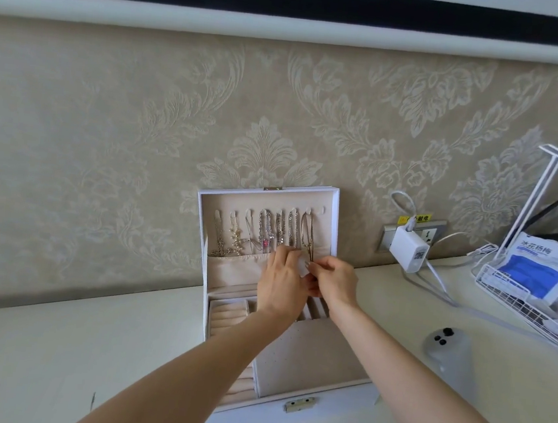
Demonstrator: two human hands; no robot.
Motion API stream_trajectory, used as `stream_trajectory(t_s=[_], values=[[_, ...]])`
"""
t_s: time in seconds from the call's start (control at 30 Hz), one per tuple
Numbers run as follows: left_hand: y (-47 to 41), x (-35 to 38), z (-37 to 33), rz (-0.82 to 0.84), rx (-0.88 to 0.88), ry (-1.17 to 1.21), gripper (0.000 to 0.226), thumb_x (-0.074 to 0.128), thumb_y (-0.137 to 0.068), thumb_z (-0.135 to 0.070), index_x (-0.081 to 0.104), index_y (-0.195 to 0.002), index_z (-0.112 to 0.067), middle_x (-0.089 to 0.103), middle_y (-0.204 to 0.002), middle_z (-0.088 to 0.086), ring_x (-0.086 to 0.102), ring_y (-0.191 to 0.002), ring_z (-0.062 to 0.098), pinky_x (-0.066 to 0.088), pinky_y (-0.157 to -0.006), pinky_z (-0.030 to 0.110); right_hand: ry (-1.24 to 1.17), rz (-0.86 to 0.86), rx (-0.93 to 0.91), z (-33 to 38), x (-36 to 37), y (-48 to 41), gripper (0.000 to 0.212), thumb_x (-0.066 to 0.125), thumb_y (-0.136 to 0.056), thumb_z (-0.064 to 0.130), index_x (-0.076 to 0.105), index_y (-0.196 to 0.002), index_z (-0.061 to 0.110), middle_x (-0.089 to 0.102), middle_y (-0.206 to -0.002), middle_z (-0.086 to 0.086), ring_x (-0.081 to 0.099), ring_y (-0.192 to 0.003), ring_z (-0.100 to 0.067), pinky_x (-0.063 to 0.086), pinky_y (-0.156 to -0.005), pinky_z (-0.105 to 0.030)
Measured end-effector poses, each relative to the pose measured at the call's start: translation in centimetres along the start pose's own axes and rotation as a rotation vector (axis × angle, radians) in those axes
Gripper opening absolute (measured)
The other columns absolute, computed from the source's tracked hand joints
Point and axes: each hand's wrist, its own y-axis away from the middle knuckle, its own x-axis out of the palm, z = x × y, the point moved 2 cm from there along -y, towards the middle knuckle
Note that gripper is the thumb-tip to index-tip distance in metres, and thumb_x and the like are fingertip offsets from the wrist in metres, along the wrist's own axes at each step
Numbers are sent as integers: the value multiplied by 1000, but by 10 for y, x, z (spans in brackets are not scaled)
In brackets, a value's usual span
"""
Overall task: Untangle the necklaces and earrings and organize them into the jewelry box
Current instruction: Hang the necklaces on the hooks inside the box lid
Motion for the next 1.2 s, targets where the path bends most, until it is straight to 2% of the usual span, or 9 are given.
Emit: stream_trajectory(t_s=[0.13,0.3,0.53,0.7,0.8,0.87,0.97,1.1,1.2], values=[[-1,0,2,-7,20,-14,45,47,-87,-4,45,-132,-10,42,-132,5,39,-123,22,39,-100,31,138,-20,-31,-2,0,-10,16,65,-81,6,65,-67,13,68,-69,-16,60,-51,-22,48,-43,-27],[-4,3,4,-5,61,-97,50,44,-83,1,42,-132,-12,41,-131,6,38,-122,24,35,-102,31,294,-6,-121,-1,-1,-12,23,65,-78,4,63,-61,20,65,-60,-7,65,-61,-28,57,-64,-48],[-6,1,3,24,81,-159,57,44,-81,3,39,-134,-18,39,-131,6,37,-121,24,32,-101,33,393,-6,-200,3,-1,-14,7,61,-76,2,65,-72,5,65,-64,-11,64,-62,-32,56,-59,-50],[-7,2,5,37,116,-201,59,44,-80,3,37,-134,-21,38,-128,6,39,-118,24,34,-99,34,469,10,-241,4,1,-16,10,57,-76,1,62,-69,7,65,-64,-10,64,-64,-34,56,-61,-48],[-10,3,6,66,73,-207,51,45,-86,-3,35,-134,-13,37,-129,7,38,-119,24,34,-99,32,419,21,-206,3,-2,-16,13,64,-78,3,66,-69,12,65,-64,-4,64,-67,-29,56,-69,-46],[-13,3,4,107,57,-204,47,45,-87,-5,35,-132,-11,34,-128,10,36,-118,25,34,-98,31,387,5,-247,3,-5,-13,8,68,-79,4,71,-74,9,70,-72,-5,65,-74,-23,54,-75,-35],[-16,4,2,145,68,-203,41,47,-87,-7,40,-127,-8,32,-127,12,34,-116,26,34,-98,30,273,-49,-335,10,-8,-3,5,69,-79,1,71,-77,5,66,-77,-4,60,-70,-15,48,-65,-15],[-15,4,4,151,75,-177,39,46,-86,-5,42,-124,-6,34,-127,12,35,-117,27,35,-99,32,-150,61,-178,24,-6,-2,8,67,-81,-3,67,-80,5,67,-75,-11,66,-62,-21,56,-58,-23],[-16,1,8,152,60,-141,39,46,-86,-4,42,-124,-6,38,-126,11,38,-117,26,36,-98,33,-315,104,-77,29,-5,-7,11,64,-82,-7,62,-88,2,67,-85,-16,68,-62,-22,58,-60,-26]])
